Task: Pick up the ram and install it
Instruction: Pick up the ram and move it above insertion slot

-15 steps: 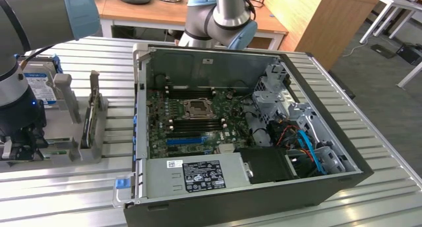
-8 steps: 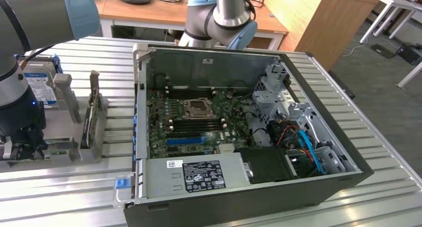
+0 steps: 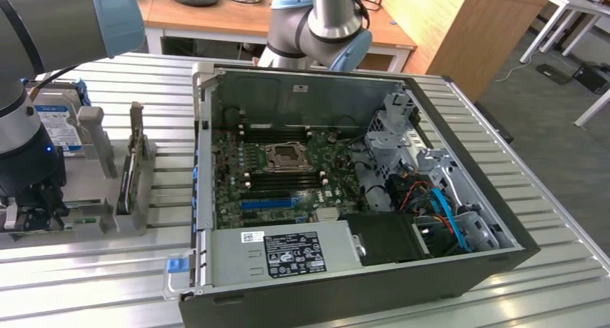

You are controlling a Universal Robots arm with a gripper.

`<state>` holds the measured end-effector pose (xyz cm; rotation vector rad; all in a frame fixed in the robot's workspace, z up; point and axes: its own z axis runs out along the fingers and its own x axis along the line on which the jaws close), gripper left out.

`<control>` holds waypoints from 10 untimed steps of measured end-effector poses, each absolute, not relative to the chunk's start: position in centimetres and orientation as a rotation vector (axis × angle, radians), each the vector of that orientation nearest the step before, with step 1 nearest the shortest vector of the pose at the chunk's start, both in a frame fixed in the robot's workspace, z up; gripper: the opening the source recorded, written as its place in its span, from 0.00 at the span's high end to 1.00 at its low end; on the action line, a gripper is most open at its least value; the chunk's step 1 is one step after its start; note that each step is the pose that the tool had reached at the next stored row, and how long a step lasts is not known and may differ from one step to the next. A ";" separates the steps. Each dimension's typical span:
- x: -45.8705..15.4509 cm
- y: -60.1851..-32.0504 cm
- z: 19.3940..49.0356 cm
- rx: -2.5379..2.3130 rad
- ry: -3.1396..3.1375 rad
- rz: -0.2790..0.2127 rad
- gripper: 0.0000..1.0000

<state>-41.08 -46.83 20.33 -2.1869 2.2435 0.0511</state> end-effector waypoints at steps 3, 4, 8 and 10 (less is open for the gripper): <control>-41.1 -46.8 20.3 -2.187 2.244 0.051 0.73; -41.1 -46.8 20.3 -2.187 2.244 0.051 0.73; -41.1 -46.8 20.3 -2.187 2.244 0.051 0.74; -41.1 -46.8 20.3 -2.187 2.244 0.051 0.81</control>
